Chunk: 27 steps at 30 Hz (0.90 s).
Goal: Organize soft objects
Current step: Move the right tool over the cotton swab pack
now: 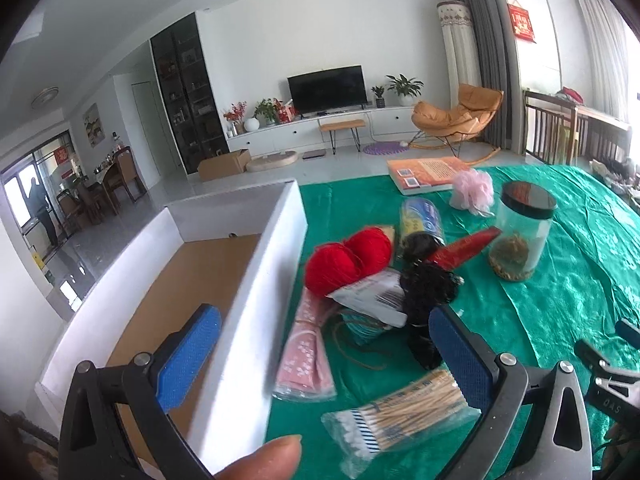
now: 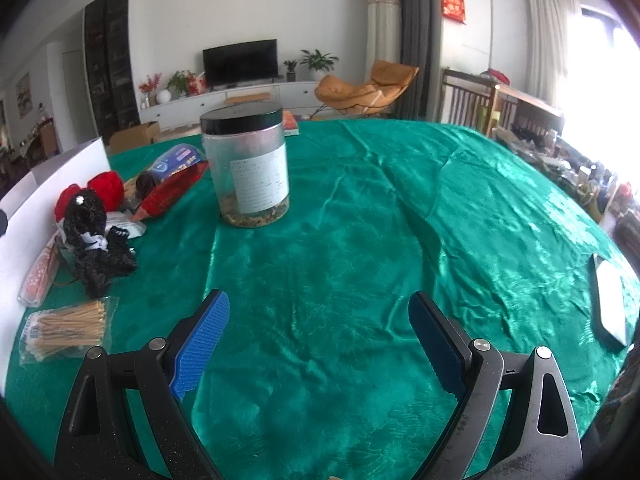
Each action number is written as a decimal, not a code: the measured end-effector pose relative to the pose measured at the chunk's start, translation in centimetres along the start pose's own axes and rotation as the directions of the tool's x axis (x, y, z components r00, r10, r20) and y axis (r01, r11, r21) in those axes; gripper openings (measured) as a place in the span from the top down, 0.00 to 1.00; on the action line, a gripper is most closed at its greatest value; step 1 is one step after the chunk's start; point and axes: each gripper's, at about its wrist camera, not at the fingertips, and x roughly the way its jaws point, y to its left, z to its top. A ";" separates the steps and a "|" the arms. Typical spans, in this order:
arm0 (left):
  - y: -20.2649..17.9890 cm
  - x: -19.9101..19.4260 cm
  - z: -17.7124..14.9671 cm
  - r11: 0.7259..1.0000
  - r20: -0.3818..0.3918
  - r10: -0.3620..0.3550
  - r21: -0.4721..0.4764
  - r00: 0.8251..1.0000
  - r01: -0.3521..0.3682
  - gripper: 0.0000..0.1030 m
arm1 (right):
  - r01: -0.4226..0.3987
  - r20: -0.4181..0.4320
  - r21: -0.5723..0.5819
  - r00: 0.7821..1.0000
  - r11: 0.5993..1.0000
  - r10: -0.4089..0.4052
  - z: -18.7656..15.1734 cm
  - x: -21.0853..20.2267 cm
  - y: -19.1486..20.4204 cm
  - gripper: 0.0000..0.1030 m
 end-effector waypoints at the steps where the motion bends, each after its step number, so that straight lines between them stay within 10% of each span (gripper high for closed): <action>1: 0.9 -0.2 0.2 1.000 0.007 0.011 -0.010 1.000 -0.011 0.00 | -0.067 -0.015 -0.013 0.998 0.998 0.067 -0.1 0.1 0.9 0.10; 6: 4.6 -1.1 0.8 0.997 0.037 0.057 -0.061 0.998 -0.054 0.00 | -0.356 -0.148 -0.237 0.933 0.904 0.329 -1.0 0.0 10.0 0.10; 14: 7.3 -2.8 1.5 0.992 0.067 0.085 -0.101 0.994 -0.078 0.00 | -0.419 -0.246 -0.421 0.906 0.804 0.344 -1.1 2.2 24.8 0.10; 16: 7.3 -2.9 1.3 0.993 0.067 0.091 -0.088 0.994 -0.085 0.00 | -0.376 -0.263 -0.524 0.925 0.764 0.275 -2.7 3.1 27.4 0.10; 18: 6.9 -2.6 0.9 0.994 0.053 0.078 -0.079 0.996 -0.074 0.00 | -0.307 -0.294 -0.489 0.939 0.817 0.177 -3.1 4.8 26.8 0.11; 21: 5.6 -1.9 0.1 0.997 0.020 0.037 -0.065 0.999 -0.036 0.00 | -0.132 -0.267 -0.299 0.962 0.945 0.050 -1.5 5.4 20.8 0.10; 27: -0.1 0.7 -2.6 0.995 -0.087 -0.097 0.005 0.992 0.097 0.00 | 0.260 -0.147 -0.070 0.952 0.963 -0.268 -0.3 3.7 7.3 0.10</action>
